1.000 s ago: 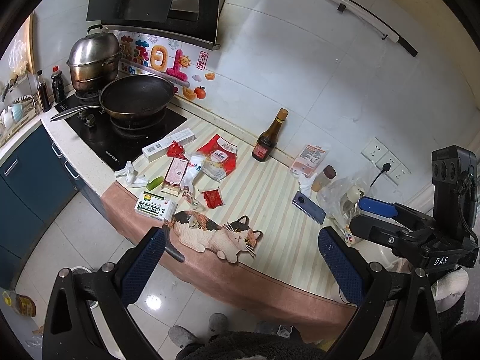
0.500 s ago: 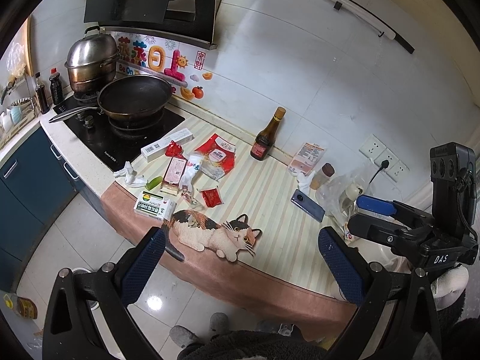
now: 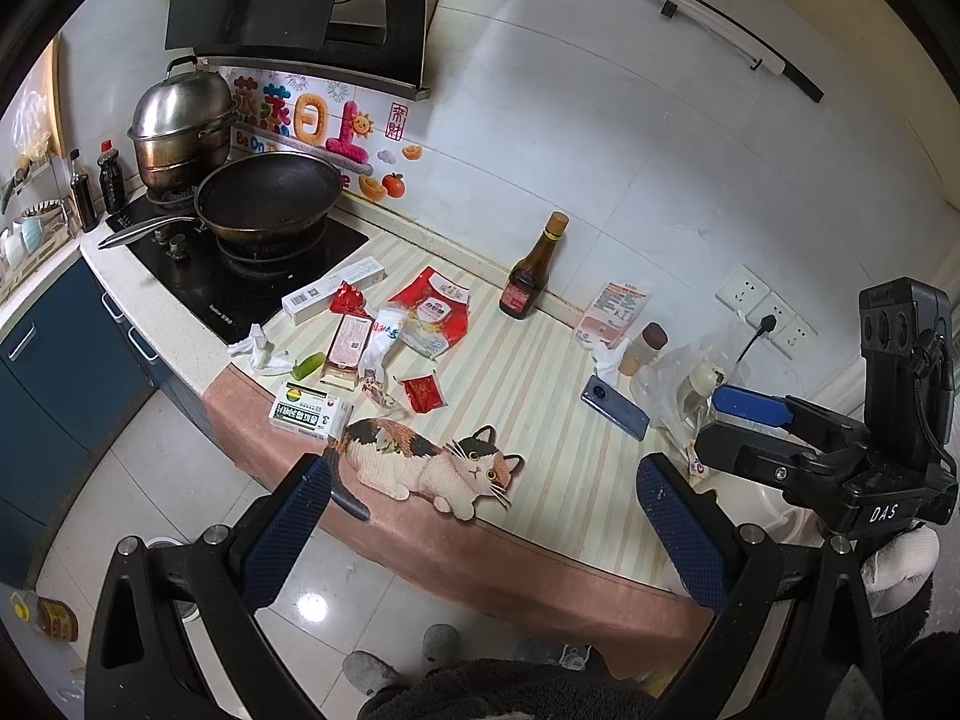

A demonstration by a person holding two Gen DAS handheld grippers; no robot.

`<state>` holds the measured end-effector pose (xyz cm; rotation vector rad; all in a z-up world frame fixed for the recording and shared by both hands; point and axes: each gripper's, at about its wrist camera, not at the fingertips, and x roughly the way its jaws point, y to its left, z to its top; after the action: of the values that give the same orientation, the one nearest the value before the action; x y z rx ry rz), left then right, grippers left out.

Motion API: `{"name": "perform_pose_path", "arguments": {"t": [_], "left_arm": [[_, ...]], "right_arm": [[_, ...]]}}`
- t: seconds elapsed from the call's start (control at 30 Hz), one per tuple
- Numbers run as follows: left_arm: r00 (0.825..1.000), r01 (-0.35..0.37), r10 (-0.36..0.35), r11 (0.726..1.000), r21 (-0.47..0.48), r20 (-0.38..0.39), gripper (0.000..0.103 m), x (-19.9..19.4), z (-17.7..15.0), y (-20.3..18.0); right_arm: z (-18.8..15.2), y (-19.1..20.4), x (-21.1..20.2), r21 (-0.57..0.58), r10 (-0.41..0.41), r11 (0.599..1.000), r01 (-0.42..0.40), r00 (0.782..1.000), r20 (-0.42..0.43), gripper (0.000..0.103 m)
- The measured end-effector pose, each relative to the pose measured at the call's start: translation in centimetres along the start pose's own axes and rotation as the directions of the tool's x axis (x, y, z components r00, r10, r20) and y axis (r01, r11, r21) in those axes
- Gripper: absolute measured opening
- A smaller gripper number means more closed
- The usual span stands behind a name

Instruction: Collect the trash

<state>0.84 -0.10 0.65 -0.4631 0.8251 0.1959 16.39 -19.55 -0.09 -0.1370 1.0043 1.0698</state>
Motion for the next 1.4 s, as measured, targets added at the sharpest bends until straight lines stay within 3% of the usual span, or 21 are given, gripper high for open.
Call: {"name": "perform_pose_path", "arguments": {"t": [0.7,0.83,0.9,0.97,1.1,1.2,1.4], "left_arm": [[1.000,0.000,0.000,1.000,0.004,0.000,0.103,-0.6,-0.1,-0.2],[0.998,-0.064,0.064,0.998,0.014,0.014,0.103,-0.5,-0.8,-0.6],[0.988,-0.153,0.152,0.988,0.029,0.031,0.103,0.0,-0.8,-0.3],[0.967,-0.252,0.249,0.967,0.040,0.050,0.103,0.7,-0.7,0.2],[0.932,-0.361,0.359,0.932,0.025,0.059,0.103,2.9,-0.8,2.7],[0.906,-0.422,0.421,0.906,0.022,0.040,0.103,5.5,-0.9,5.1],[0.882,-0.463,0.465,0.885,0.045,-0.073,0.103,12.2,-0.2,8.2]], "right_arm": [[-0.1,0.0,0.0,0.004,-0.004,1.000,0.004,1.000,0.002,0.103],[-0.7,0.3,0.3,0.017,-0.018,1.000,0.018,1.000,0.001,0.103],[-1.1,0.5,0.6,0.025,-0.039,0.999,0.039,0.999,0.001,0.103],[-1.4,0.7,1.3,0.039,-0.068,0.997,0.068,0.998,-0.003,0.103],[-1.6,0.6,3.4,0.081,-0.164,0.983,0.164,0.986,-0.007,0.103],[-1.7,-0.1,6.2,0.140,-0.248,0.959,0.248,0.969,-0.017,0.103],[-1.0,-3.3,12.4,0.268,-0.294,0.914,0.305,0.952,-0.079,0.103]]}}
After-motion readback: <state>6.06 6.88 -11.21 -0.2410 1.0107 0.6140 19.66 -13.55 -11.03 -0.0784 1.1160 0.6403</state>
